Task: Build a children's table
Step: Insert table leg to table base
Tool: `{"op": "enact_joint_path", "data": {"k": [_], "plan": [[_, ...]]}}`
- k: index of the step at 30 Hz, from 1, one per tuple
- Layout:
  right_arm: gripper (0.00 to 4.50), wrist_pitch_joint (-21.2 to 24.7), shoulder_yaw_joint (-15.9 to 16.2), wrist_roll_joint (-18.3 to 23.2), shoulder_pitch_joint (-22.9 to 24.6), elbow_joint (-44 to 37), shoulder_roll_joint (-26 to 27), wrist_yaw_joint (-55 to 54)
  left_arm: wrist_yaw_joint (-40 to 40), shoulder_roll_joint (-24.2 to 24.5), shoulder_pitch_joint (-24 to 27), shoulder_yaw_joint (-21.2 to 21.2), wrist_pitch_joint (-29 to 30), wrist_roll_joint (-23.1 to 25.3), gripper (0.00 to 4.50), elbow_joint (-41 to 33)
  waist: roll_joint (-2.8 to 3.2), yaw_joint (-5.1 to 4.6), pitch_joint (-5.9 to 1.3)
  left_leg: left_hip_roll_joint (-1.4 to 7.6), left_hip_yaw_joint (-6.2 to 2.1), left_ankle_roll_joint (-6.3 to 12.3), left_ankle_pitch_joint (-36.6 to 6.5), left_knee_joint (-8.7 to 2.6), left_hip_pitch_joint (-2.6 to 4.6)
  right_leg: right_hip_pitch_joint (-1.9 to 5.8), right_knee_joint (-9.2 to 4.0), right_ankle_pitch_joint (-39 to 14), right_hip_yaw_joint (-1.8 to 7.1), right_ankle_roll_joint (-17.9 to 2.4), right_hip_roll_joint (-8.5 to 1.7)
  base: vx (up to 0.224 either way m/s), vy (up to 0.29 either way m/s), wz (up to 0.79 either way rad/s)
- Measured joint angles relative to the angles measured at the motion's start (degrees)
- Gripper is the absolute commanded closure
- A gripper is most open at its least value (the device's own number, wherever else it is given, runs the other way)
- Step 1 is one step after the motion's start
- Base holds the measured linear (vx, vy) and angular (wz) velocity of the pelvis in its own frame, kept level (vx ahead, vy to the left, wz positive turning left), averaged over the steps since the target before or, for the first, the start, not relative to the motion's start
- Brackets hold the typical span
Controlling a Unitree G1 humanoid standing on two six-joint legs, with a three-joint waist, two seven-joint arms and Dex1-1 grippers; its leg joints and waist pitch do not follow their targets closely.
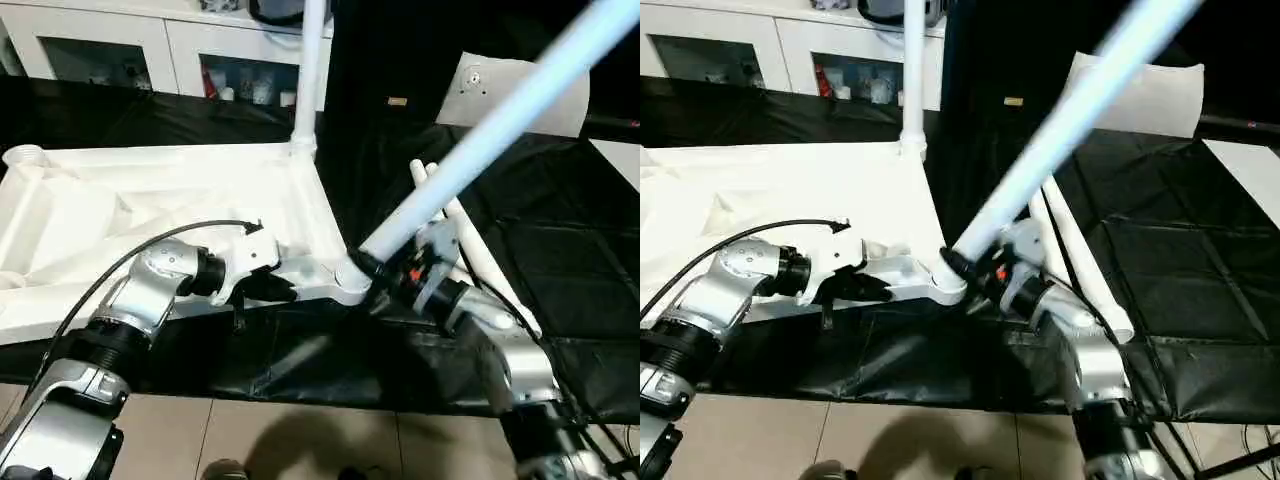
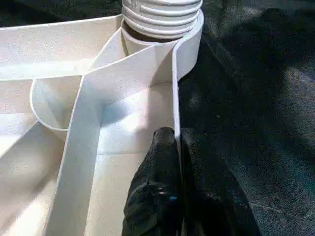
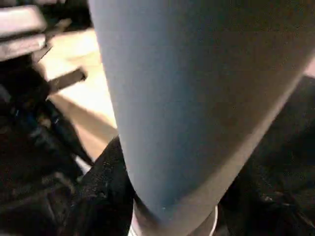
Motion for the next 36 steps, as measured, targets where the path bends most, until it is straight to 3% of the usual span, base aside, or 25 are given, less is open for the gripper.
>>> {"op": "enact_joint_path", "data": {"k": [3, 7, 16, 21, 27, 36], "plan": [[2.59, -2.49, 3.33, -4.01, -0.56, -0.28, -2.61, 1.56, -0.05, -0.13, 0.0, -0.27, -0.17, 0.04, 4.5, 0.0, -0.06, 0.04, -0.03, -0.01, -0.03, 0.0, 0.0, 0.0, 0.0, 0.08, -0.02, -0.04, -0.03, 0.07, -0.03, 0.0, 0.0, 0.0], [2.59, -2.97, 3.76, -5.07, -2.51, 1.28, -3.03, 3.84, -0.04, 0.07, 0.2, -0.32, -0.18, 0.1, 4.5, -0.24, -0.27, -0.15, -0.12, -0.01, -0.05, 0.01, 0.0, 0.0, 0.02, 0.14, -0.09, -0.07, -0.05, 0.12, -0.03, 0.0, 0.0, 0.0], [2.59, -2.83, 3.36, -1.65, -7.82, 8.47, -2.63, 10.63, -2.25, 1.86, 1.04, 0.12, -0.52, -0.15, 4.5, -1.46, -0.91, -1.8, -0.16, 0.02, -0.2, 0.02, -0.01, -0.19, -0.02, 0.27, -0.55, -0.08, -0.23, 0.13, 0.03, 0.0, 0.0, 0.0], [2.59, -2.83, 3.46, -0.75, -8.17, 8.83, -3.93, 15.4, -4.93, 2.39, 1.02, -0.14, -1.65, -0.29, 4.5, -1.46, -1.24, -1.89, -0.13, 0.01, -0.25, 0.13, -0.07, -0.31, 0.21, 0.79, -1.04, -0.12, -0.26, 0.19, 0.03, 0.0, 0.0, 0.0], [2.59, -3.19, 5.75, -0.71, -9.15, 8.8, -5.67, 22.15, -9.0, 3.67, 0.04, -1.94, -3.99, -0.33, 4.5, -1.44, -1.41, -1.82, -0.14, -0.03, -0.22, 0.16, -0.11, -0.71, 0.37, 0.85, -1.08, -0.23, -0.22, 0.34, 0.03, 0.0, 0.0, 0.0], [2.59, -3.56, 6.0, -0.6, -9.46, 8.79, -5.88, 24.4, -11.7, 3.8, -3.0, -3.28, -7.0, 1.19, 4.5, 1.98, -1.5, -1.7, -0.13, -0.06, -0.09, 0.14, -0.12, -1.29, 0.58, 0.91, -1.3, -0.4, -0.2, 0.32, 0.04, 0.0, 0.0, 0.0]]}}
